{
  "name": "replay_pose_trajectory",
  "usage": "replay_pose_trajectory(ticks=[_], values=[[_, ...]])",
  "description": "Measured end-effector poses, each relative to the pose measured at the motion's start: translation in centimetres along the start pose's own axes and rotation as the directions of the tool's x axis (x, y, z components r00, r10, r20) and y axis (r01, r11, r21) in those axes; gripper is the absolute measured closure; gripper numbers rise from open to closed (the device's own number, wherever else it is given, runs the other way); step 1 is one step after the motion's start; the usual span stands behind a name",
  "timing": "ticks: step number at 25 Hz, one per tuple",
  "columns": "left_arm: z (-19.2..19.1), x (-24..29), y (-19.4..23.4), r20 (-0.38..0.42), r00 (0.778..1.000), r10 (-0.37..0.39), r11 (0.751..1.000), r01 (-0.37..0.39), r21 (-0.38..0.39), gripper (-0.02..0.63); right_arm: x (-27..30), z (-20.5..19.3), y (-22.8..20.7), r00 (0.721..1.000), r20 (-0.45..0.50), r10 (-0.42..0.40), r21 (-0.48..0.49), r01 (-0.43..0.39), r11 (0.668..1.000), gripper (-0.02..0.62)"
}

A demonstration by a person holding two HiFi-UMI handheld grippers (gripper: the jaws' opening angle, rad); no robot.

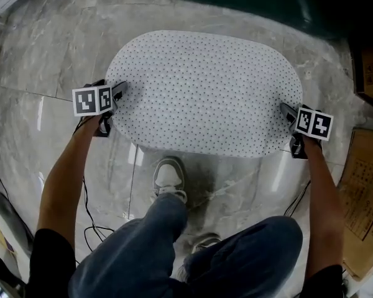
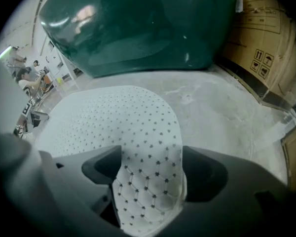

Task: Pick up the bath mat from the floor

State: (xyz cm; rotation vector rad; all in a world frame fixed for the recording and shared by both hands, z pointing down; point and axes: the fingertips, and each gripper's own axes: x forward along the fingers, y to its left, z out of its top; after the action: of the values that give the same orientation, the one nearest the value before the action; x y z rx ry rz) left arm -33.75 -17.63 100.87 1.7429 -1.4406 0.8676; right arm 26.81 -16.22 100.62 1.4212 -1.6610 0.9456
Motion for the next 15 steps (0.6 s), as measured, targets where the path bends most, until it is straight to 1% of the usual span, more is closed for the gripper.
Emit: replay_pose_trajectory(ticks=[1,3,7,9,10,11,13,15], values=[[0.0,-0.1,0.0,0.001,1.0,0.001,1.0,-0.001,-0.001,0.256,-0.1,0.0,0.2,1.0,0.002,0.003,0.001,-0.003,1.0,0.219],[0.0,-0.1,-0.3,0.001,1.0,-0.002,1.0,0.002,-0.008,0.271,-0.3,0.1,0.7,1.0,0.012,0.004,-0.002,-0.004,1.0,0.281],[-0.2,-0.1,-1.0,0.003,1.0,-0.016,0.999,0.017,-0.031,0.337,-0.4,0.1,2.3,0.999,0.021,0.024,-0.011,-0.024,1.0,0.405],[-0.3,-0.2,-1.2,0.01,0.999,-0.03,0.998,0.031,-0.052,0.367,-0.2,0.1,3.4,0.998,0.006,0.062,-0.004,-0.062,0.998,0.48],[-0.3,-0.2,-1.4,0.012,0.999,-0.041,0.997,0.042,-0.067,0.382,-0.2,0.2,3.9,0.997,-0.002,0.075,-0.001,-0.075,0.997,0.532],[-0.3,-0.2,-1.7,0.014,0.998,-0.056,0.995,0.057,-0.082,0.4,-0.1,0.2,4.1,0.997,-0.007,0.076,0.0,-0.076,0.997,0.552],[-0.2,-0.1,-2.4,0.014,0.996,-0.085,0.991,0.086,-0.106,0.45,-0.1,0.1,4.2,0.998,-0.01,0.064,0.004,-0.064,0.998,0.554],[-0.1,0.0,-3.0,0.02,0.995,-0.103,0.988,0.104,-0.116,0.493,-0.2,0.2,4.2,0.997,-0.007,0.072,0.024,-0.072,0.997,0.558]])
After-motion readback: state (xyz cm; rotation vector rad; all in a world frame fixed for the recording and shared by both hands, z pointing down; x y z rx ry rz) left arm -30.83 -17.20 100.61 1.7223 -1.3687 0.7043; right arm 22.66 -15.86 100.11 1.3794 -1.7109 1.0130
